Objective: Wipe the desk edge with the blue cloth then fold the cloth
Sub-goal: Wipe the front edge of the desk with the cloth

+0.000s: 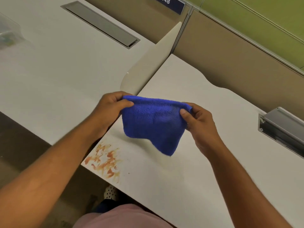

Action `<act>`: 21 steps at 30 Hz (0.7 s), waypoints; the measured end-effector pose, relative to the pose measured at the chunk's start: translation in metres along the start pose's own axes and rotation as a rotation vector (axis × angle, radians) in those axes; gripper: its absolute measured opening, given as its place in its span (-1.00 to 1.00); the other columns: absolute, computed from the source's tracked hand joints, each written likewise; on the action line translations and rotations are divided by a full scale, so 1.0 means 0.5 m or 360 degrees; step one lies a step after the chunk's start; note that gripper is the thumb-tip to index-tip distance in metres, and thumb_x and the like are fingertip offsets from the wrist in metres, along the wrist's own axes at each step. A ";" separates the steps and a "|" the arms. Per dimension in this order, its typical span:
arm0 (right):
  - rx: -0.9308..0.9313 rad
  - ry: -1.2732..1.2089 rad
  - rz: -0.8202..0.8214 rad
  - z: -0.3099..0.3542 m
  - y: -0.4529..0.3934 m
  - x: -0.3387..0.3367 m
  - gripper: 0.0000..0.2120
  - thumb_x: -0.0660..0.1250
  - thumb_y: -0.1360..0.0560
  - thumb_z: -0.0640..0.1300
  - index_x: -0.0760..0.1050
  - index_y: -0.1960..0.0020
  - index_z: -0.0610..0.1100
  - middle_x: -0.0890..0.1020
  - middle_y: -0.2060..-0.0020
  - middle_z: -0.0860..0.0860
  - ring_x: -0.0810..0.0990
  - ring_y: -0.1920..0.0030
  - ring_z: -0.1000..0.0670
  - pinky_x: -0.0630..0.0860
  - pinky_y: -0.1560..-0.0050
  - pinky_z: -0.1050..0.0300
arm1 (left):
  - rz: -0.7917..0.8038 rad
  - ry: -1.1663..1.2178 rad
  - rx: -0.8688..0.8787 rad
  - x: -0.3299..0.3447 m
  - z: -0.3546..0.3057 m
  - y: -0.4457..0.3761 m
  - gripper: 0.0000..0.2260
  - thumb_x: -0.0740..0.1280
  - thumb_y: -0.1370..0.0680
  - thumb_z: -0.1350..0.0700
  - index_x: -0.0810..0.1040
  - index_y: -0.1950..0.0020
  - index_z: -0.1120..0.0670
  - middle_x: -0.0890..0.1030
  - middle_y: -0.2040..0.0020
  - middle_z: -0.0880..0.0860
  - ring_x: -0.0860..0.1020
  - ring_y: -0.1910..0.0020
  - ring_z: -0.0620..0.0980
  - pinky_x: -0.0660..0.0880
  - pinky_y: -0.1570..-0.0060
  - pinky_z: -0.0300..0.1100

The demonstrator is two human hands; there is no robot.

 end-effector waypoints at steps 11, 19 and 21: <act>-0.0772 0.1114 0.0140 -0.025 -0.047 0.020 -0.73 0.33 -0.64 -0.33 0.66 -0.24 -0.09 0.72 -0.07 0.09 0.62 -0.02 0.18 0.45 -0.15 0.42 | -0.0267 -0.1168 0.0718 -0.053 0.006 0.042 -0.77 0.52 -0.55 0.21 0.76 -0.16 -0.02 0.73 -0.10 -0.09 0.59 -0.13 -0.08 0.51 -0.07 -0.23; -0.0899 0.1310 0.0617 -0.225 0.059 0.057 -0.74 0.44 -0.55 -0.38 0.70 -0.17 -0.14 0.75 0.01 -0.08 0.70 0.01 -0.18 0.49 -0.08 0.12 | -0.0212 -0.1580 0.0323 -0.013 0.254 0.208 -0.73 0.42 -0.61 0.16 0.71 -0.27 -0.11 0.71 -0.16 -0.15 0.41 -0.24 -0.04 0.23 -0.25 -0.12; -0.0911 0.1322 0.0674 -0.258 0.073 0.051 -0.73 0.46 -0.53 -0.37 0.69 -0.17 -0.13 0.75 0.01 -0.06 0.70 0.01 -0.16 0.48 -0.08 0.14 | -0.0299 -0.1622 0.0326 0.013 0.289 0.244 -0.74 0.42 -0.61 0.17 0.72 -0.25 -0.08 0.73 -0.15 -0.16 0.41 -0.25 -0.01 0.13 -0.20 -0.14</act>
Point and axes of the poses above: each hand's wrist, its own y-axis away from the middle knuckle, its own x-axis out of the palm, z = x × y, the point moved 2 cm from there along -y, towards the middle knuckle
